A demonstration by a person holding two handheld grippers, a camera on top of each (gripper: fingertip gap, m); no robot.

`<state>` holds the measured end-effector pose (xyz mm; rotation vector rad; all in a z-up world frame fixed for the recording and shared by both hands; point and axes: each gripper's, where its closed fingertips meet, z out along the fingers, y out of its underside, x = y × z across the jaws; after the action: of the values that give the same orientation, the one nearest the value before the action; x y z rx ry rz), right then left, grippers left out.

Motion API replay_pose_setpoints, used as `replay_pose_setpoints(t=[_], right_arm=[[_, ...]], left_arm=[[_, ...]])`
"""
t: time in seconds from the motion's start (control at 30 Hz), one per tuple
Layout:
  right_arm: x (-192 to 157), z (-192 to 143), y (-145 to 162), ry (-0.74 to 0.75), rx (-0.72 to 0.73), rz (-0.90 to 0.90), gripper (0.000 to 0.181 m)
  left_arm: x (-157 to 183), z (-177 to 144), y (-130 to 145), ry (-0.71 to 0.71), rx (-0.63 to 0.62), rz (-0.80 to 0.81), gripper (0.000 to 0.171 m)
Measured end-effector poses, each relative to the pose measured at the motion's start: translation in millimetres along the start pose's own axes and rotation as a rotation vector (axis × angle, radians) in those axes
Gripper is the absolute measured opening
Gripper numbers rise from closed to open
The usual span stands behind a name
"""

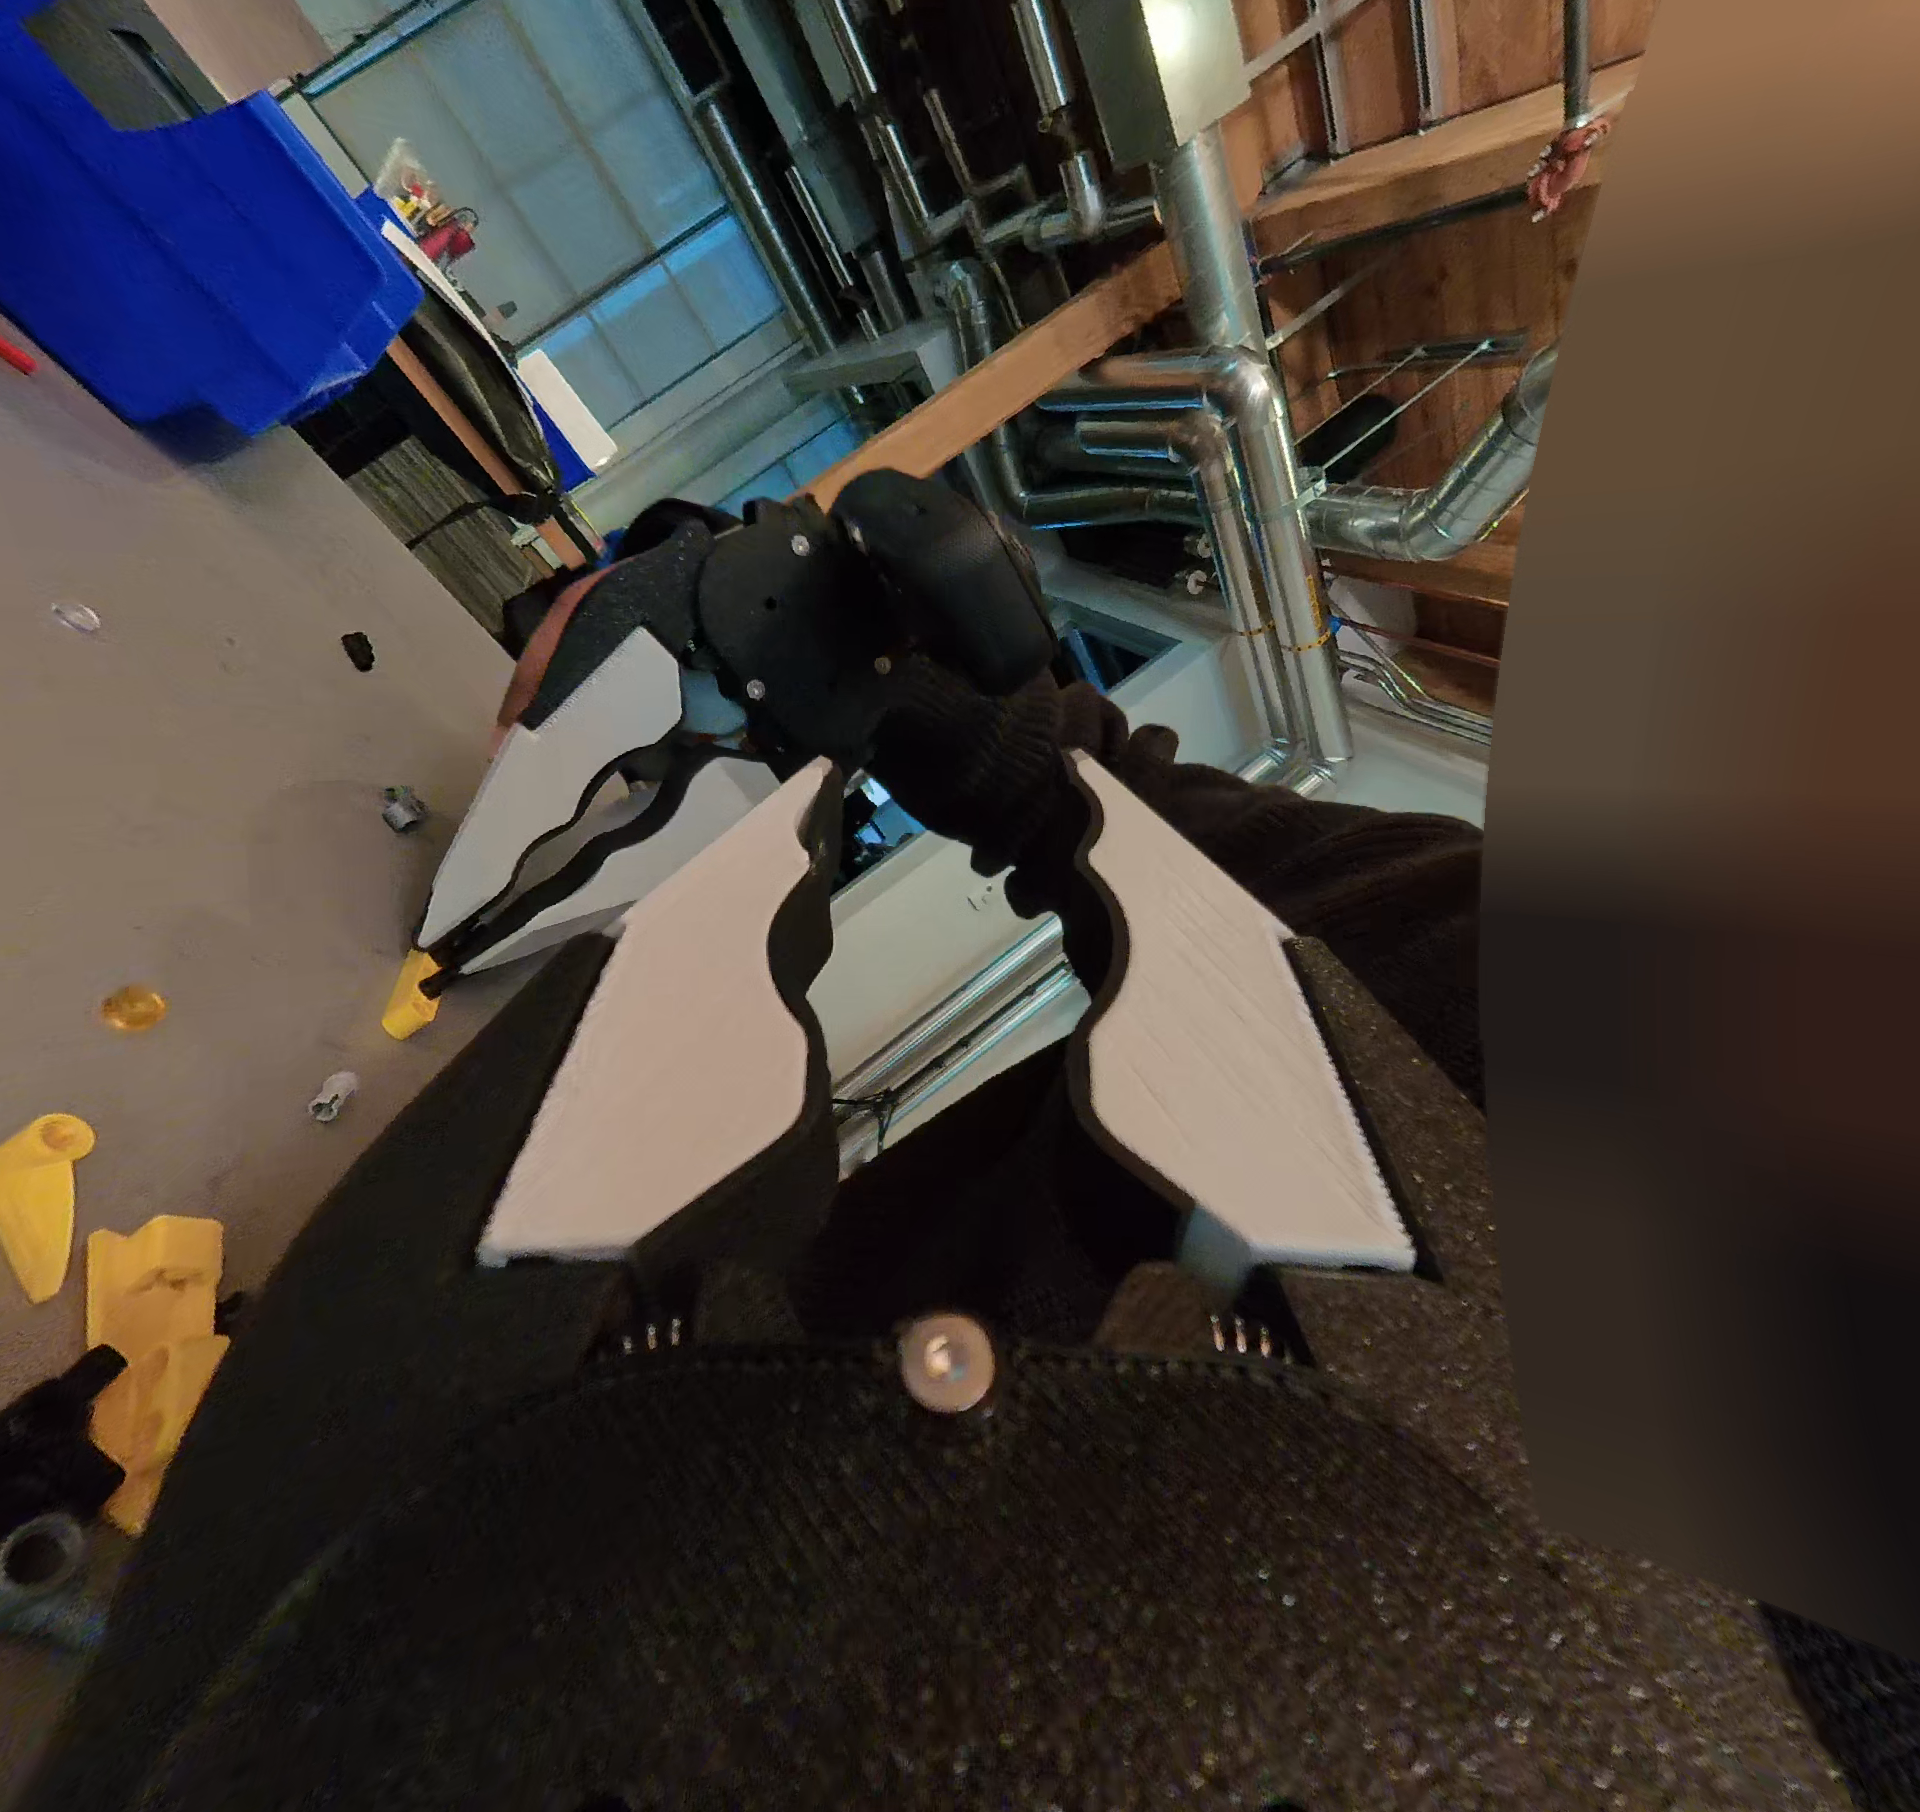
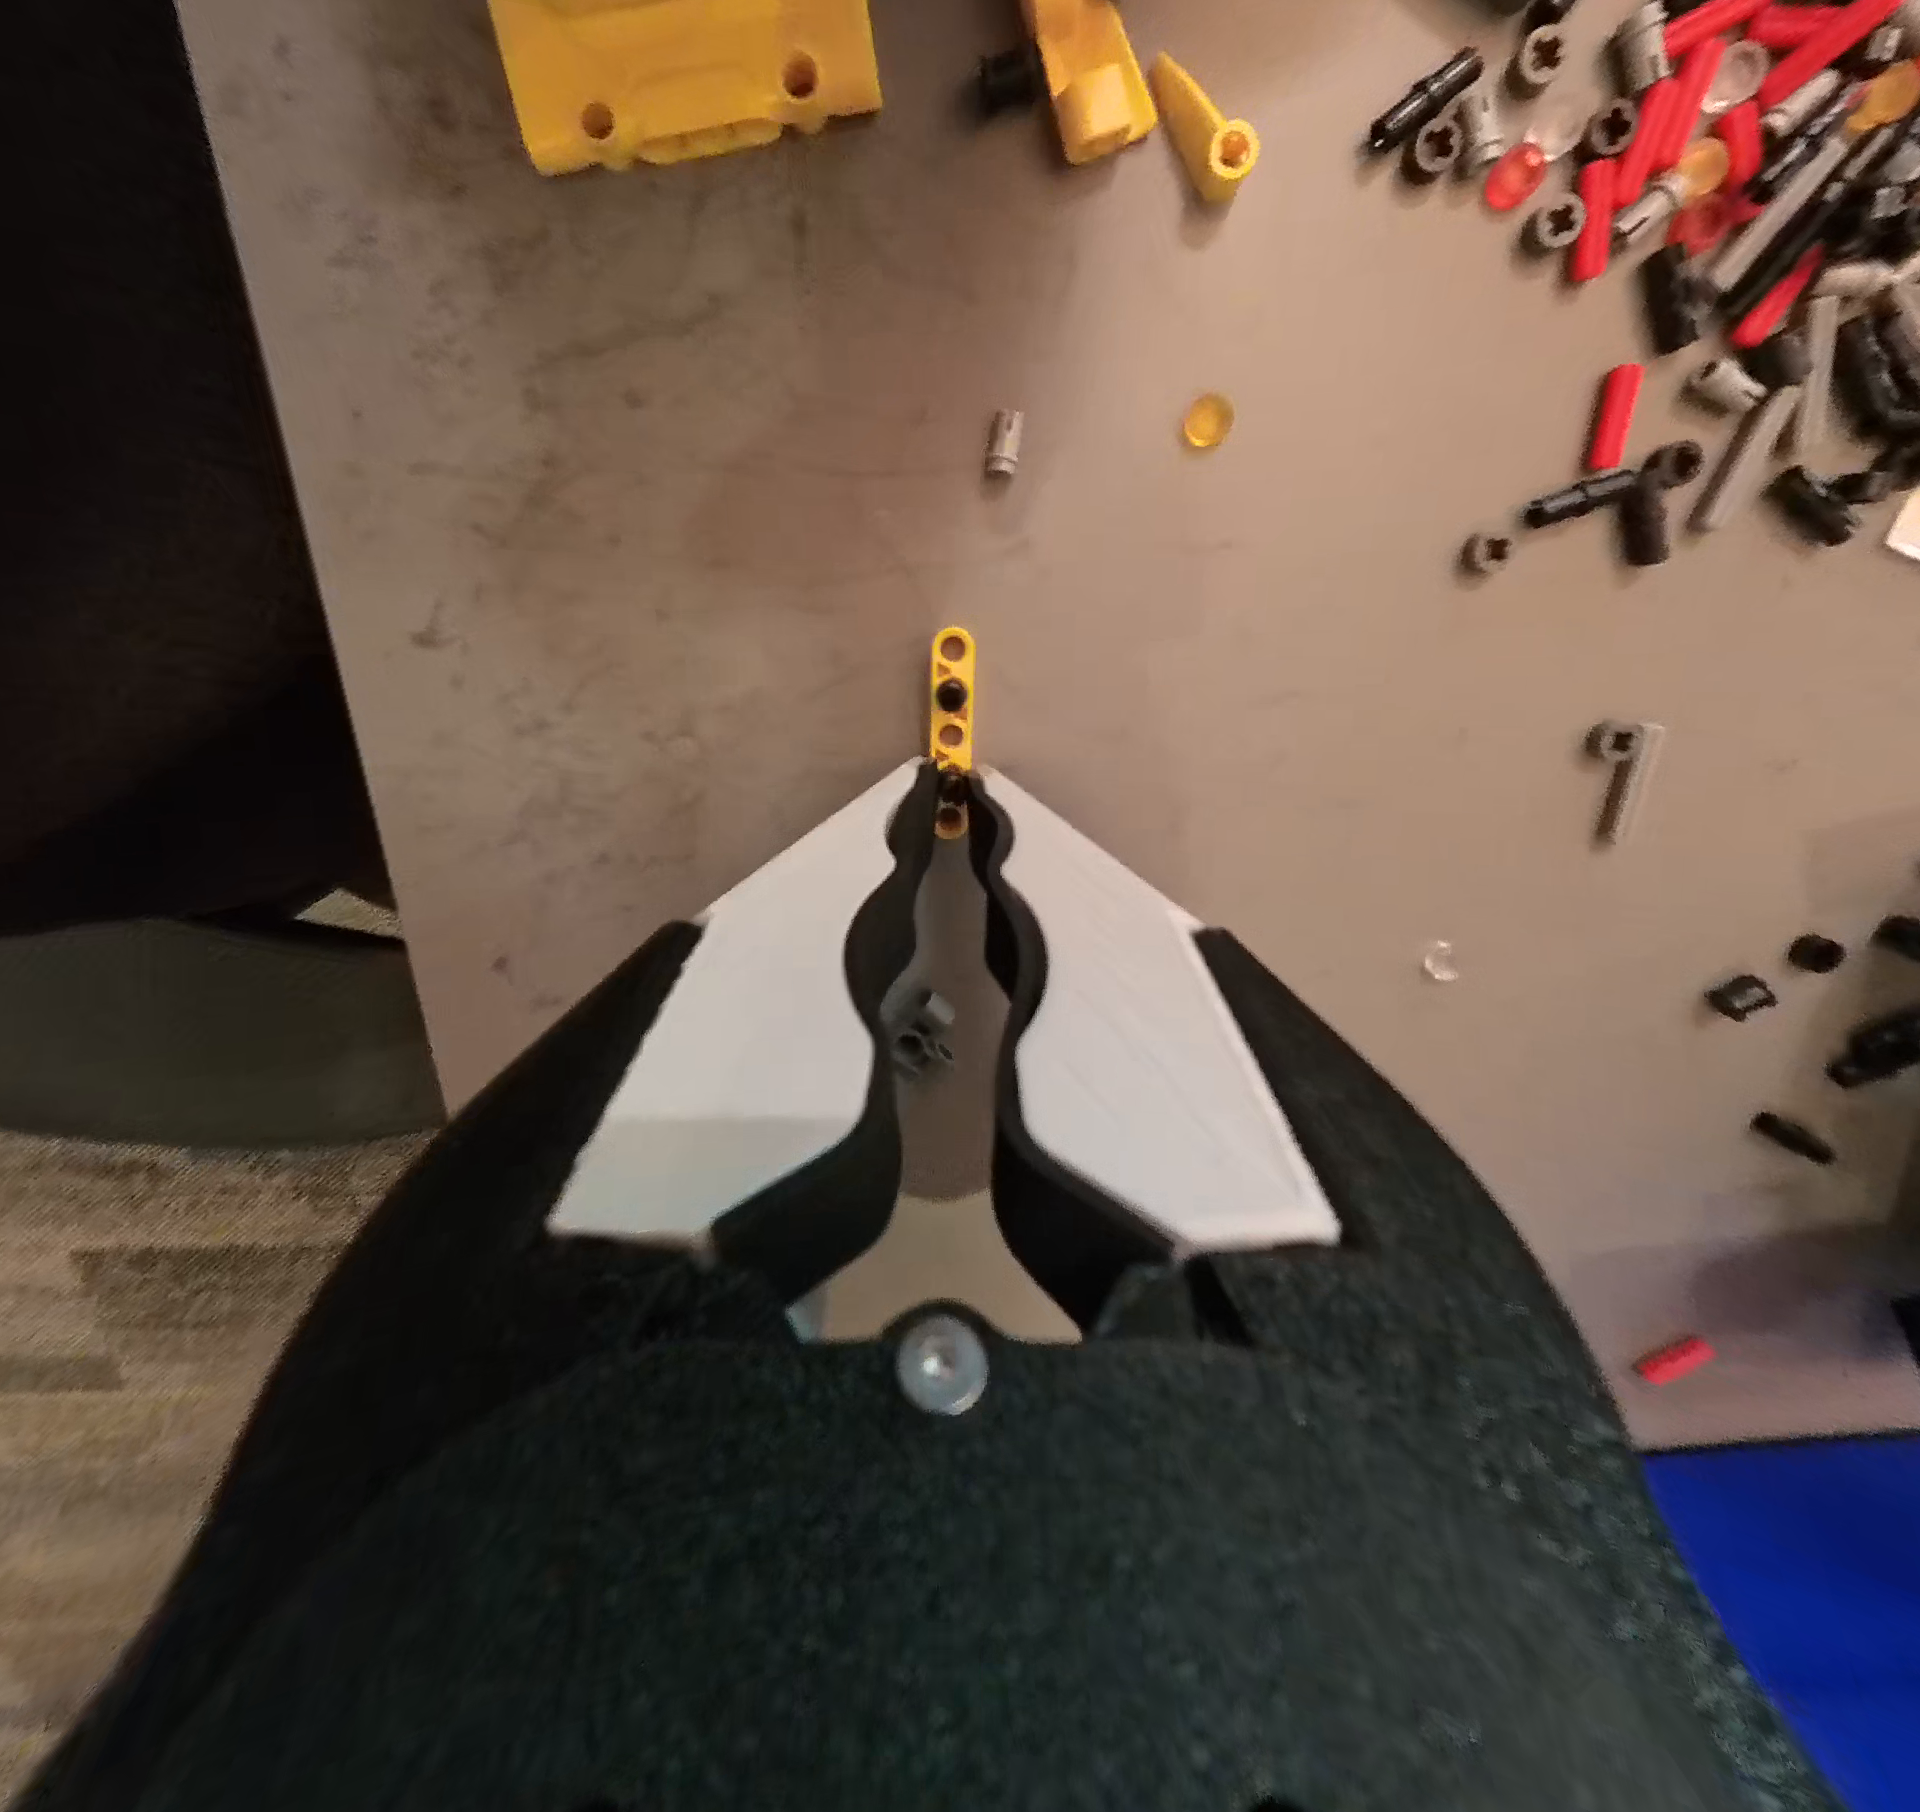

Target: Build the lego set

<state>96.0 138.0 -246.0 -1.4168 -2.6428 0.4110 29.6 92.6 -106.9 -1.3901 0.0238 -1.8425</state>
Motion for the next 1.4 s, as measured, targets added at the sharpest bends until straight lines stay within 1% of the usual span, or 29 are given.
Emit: replay_pose_setpoints(t=[0.17,0.2,0.23,0.27,0.43,0.5,0.6,0.67,0.8,0.87,0.93,1.03,1.23,1.4], right_arm=[[1,-1,-1,0.091,0.029,0.018,0.006],[1,-1,0,0.098,0.039,0.026,0.015],[1,1,3,0.098,0.031,0.033,0.028],[0,3,5,0.093,0.018,0.043,0.031],[2,-7,-10,0.095,0.114,0.093,0.038],[3,-14,-14,0.108,0.128,0.102,0.032],[3,-19,-11,0.134,0.101,0.083,0.021],[2,-18,-9,0.139,0.083,0.079,0.020],[0,-14,-8,0.135,0.085,0.064,0.003],[0,-13,-7,0.143,0.077,0.059,0.004],[0,-11,-4,0.142,0.061,0.060,0.008],[-2,-7,-1,0.145,0.047,0.045,0.004],[-4,-6,-3,0.150,0.038,0.041,0.004],[-3,-5,-3,0.174,-0.054,0.017,0.003]], left_arm=[[0,-1,-1,0.001,0.006,-0.002,0.040],[0,-1,-1,0.000,0.005,-0.002,0.040],[0,-1,-1,0.000,0.004,-0.002,0.040],[-1,0,0,-0.002,0.003,-0.002,0.040],[-3,0,0,-0.011,0.001,-0.005,0.040],[-4,-1,0,-0.011,0.002,-0.009,0.040],[-3,0,1,-0.007,-0.001,-0.013,0.040],[-3,0,1,-0.005,-0.001,-0.013,0.040],[-3,0,0,-0.007,0.002,-0.011,0.040],[-3,0,1,-0.009,0.001,-0.010,0.040],[-3,0,1,-0.008,0.001,-0.010,0.040],[-3,0,1,-0.006,0.002,-0.012,0.040],[-3,0,1,-0.006,0.000,-0.015,0.040],[-4,0,1,-0.008,0.001,-0.017,0.040]])
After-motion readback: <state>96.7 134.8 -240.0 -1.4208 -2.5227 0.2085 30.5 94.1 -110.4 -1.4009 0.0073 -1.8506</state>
